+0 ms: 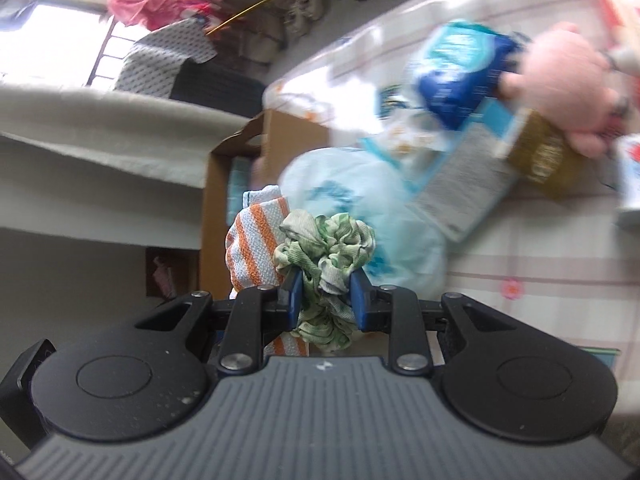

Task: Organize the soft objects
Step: 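Carry the sock with the left tool while the right tool carries the scrunchie toward the box, then lower the sock into the box with the left tool while the right tool lowers the scrunchie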

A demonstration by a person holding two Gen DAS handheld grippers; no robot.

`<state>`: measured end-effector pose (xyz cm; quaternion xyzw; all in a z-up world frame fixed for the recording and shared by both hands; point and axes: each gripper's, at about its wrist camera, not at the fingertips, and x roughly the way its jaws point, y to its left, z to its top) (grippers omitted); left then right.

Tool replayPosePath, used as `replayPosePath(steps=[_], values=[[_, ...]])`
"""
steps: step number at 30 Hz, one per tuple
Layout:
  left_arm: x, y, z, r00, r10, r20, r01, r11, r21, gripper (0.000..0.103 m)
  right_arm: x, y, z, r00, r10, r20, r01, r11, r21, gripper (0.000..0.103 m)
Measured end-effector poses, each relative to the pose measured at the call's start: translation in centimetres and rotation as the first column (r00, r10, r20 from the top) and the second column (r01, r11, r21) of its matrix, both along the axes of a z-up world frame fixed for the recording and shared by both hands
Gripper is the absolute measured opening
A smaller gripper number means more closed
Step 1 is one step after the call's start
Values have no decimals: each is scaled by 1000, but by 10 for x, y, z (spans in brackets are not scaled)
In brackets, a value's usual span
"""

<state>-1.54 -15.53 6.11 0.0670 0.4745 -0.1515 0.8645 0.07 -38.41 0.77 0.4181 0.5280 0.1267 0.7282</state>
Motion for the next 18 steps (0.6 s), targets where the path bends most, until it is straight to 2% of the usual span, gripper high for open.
replayPosePath(steps=[5, 11, 15, 18], values=[[24, 55, 21, 995, 89, 42, -90, 996, 24, 40, 44, 63, 23, 995, 88, 56, -91, 995, 46, 24], [77, 114, 30, 992, 105, 66, -108, 993, 45, 40, 98, 132, 36, 985, 140, 100, -149, 986, 80, 24], [118, 138, 17, 995, 71, 68, -75, 995, 59, 41, 137, 167, 31, 983, 143, 114, -151, 986, 68, 24], [153, 151, -3, 998, 51, 33, -53, 997, 62, 41, 168, 188, 16, 986, 132, 102, -137, 990, 38, 24]])
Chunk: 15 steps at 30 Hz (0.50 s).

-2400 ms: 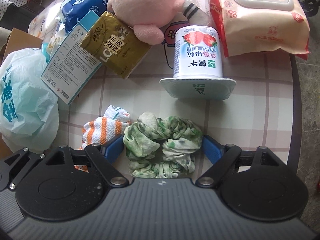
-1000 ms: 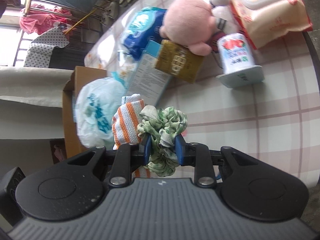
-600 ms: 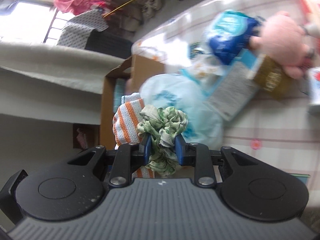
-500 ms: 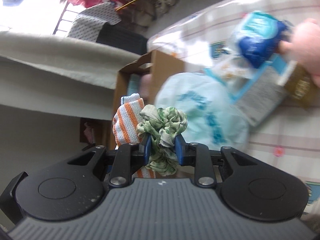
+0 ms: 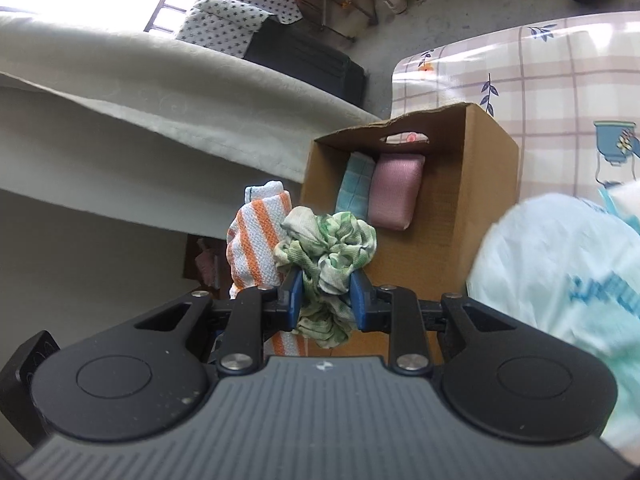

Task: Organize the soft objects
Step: 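Lower the sock into the box with the left tool while the right tool lowers the scrunchie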

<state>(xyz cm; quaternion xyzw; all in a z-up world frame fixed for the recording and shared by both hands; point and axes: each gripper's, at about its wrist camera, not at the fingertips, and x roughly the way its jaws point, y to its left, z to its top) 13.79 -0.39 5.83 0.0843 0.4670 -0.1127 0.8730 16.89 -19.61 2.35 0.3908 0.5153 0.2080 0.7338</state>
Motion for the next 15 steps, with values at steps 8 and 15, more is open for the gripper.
replayPosePath(steps=[8, 15], values=[[69, 26, -71, 996, -61, -61, 59, 998, -24, 41, 64, 46, -48, 1000, -1, -3, 0, 966, -259, 24], [89, 25, -117, 985, -136, -103, 132, 990, -44, 41, 87, 74, -64, 996, 81, 24, -59, 868, -494, 24]])
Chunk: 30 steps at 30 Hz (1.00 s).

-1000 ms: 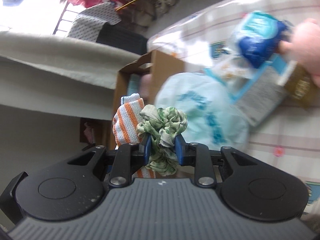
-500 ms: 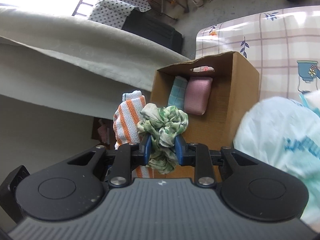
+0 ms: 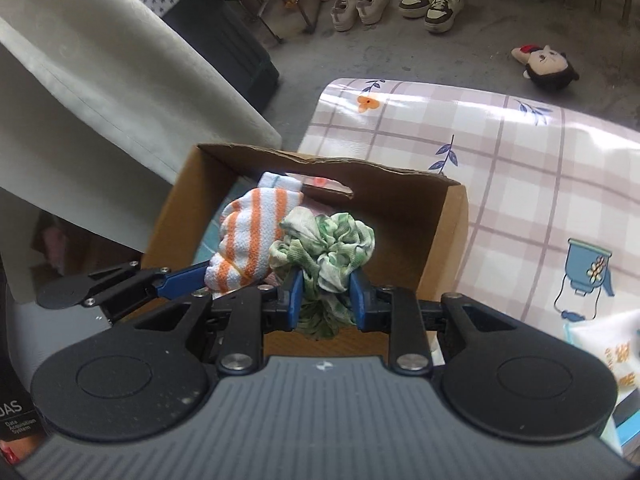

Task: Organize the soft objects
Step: 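Lower the sock into the box with the left tool while the right tool lowers the scrunchie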

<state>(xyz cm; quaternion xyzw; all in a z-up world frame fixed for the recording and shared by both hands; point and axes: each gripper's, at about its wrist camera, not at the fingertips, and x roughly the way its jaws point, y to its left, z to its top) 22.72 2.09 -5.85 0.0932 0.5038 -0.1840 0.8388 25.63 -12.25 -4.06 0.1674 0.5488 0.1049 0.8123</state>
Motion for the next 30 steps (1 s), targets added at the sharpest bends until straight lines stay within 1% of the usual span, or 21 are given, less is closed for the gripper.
replayPosePath(steps=[3, 6, 10, 14, 19, 23, 24, 26, 30], values=[[3, -2, -13, 1000, -18, -15, 18, 1000, -11, 41, 7, 4, -5, 1000, 17, -7, -17, 998, -57, 24], [7, -2, -23, 1000, -16, -24, 15, 999, -32, 41, 13, 8, -9, 1000, 22, -23, -24, 995, -102, 27], [12, -3, -36, 1000, -1, -29, 0, 999, -51, 42, 16, 9, -18, 999, 14, -40, -19, 990, -139, 27], [17, -5, -47, 999, 1, -51, -5, 997, -72, 43, 15, 8, -23, 999, -11, -49, 2, 985, -174, 27], [19, -12, -59, 997, -7, -75, 3, 999, -48, 44, 11, 4, -23, 999, -35, -37, 29, 987, -160, 27], [20, -15, -61, 998, -10, -70, 8, 1000, -28, 49, 7, 2, -19, 999, -48, -26, 44, 988, -145, 28], [20, -16, -60, 998, -14, -67, 12, 1000, -27, 50, 7, 0, -18, 998, -51, -23, 48, 989, -137, 29], [19, -17, -57, 998, -20, -52, 19, 1000, -19, 54, 5, -2, -15, 998, -55, -17, 53, 992, -116, 29], [19, -24, -55, 998, -43, -42, 43, 999, -16, 53, -1, -9, -9, 997, -72, 9, 72, 996, -42, 30]])
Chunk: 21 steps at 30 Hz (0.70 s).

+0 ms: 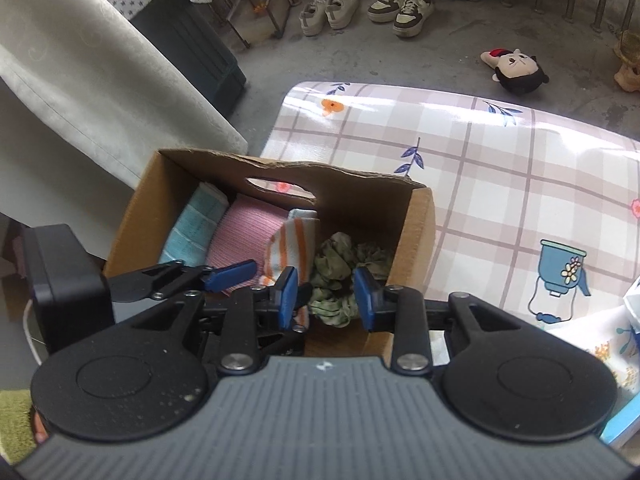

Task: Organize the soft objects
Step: 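Lower the sock into the box with the left tool while the right tool lowers the scrunchie, then open both tools and withdraw from the box back to the table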

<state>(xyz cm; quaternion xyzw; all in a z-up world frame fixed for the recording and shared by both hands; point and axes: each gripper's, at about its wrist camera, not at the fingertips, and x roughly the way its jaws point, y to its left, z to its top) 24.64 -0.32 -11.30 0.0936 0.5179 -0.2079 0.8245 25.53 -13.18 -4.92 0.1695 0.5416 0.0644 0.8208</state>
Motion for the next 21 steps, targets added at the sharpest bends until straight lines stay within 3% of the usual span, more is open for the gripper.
replayPosePath(steps=[6, 8, 13, 19, 21], values=[[-2, -10, 5, 1000, 1, -10, -1, 1000, 20, 54, -14, -14, 15, 998, -48, 40, 44, 996, 82, 31], [-4, -6, 14, 1000, 14, -12, -14, 1000, 8, 62, -21, -22, 23, 996, -65, 59, 59, 993, 106, 31], [-14, 10, 49, 998, 69, 12, -69, 998, 14, 69, -44, -56, 41, 983, -147, 113, 120, 969, 217, 32], [-45, 19, 102, 982, 178, 70, -180, 983, 22, 74, -89, -110, 53, 963, -234, 133, 184, 934, 307, 59], [-60, 15, 118, 973, 213, 87, -215, 977, 15, 76, -109, -129, 55, 961, -245, 126, 199, 934, 298, 74]])
